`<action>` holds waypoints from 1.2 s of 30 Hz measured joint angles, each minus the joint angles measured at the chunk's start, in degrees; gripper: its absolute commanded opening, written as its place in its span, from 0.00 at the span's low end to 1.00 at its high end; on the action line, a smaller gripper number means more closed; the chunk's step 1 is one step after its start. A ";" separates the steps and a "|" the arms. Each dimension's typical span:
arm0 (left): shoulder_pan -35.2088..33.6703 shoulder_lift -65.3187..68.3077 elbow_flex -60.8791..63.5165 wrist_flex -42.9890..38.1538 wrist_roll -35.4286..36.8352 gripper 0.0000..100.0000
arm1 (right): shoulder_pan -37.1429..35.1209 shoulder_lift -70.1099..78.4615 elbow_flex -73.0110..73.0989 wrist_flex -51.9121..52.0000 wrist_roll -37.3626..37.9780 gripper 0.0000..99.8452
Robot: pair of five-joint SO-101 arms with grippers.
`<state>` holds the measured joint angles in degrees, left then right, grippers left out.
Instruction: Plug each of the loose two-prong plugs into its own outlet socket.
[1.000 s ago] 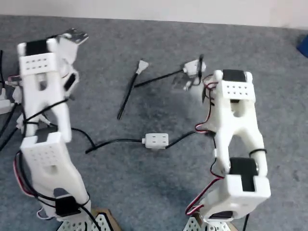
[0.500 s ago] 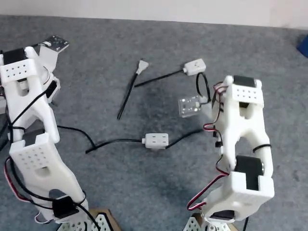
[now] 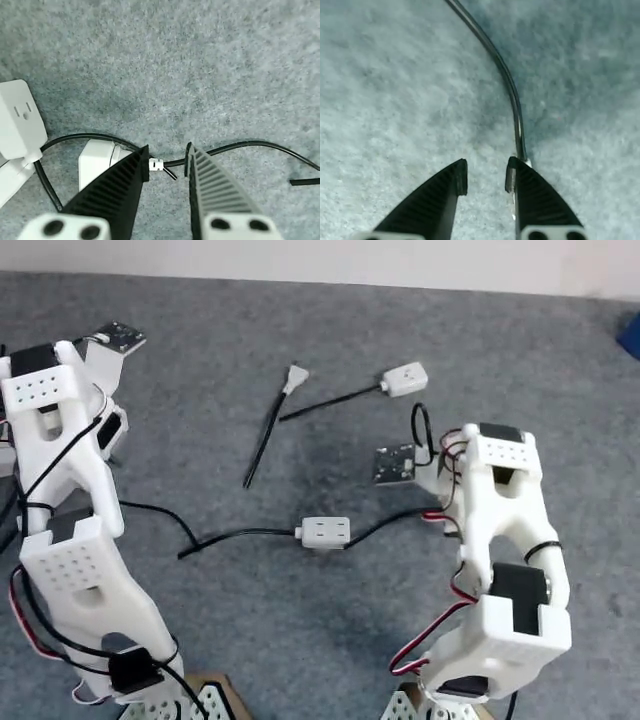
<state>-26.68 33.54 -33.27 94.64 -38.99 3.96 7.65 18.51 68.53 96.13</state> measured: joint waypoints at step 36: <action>-1.76 0.00 2.99 0.00 0.00 0.13 | -0.18 16.79 -17.41 -0.26 -36.48 0.01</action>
<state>-28.44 33.54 -30.29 94.64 -38.99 3.78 24.44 1.10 68.26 59.65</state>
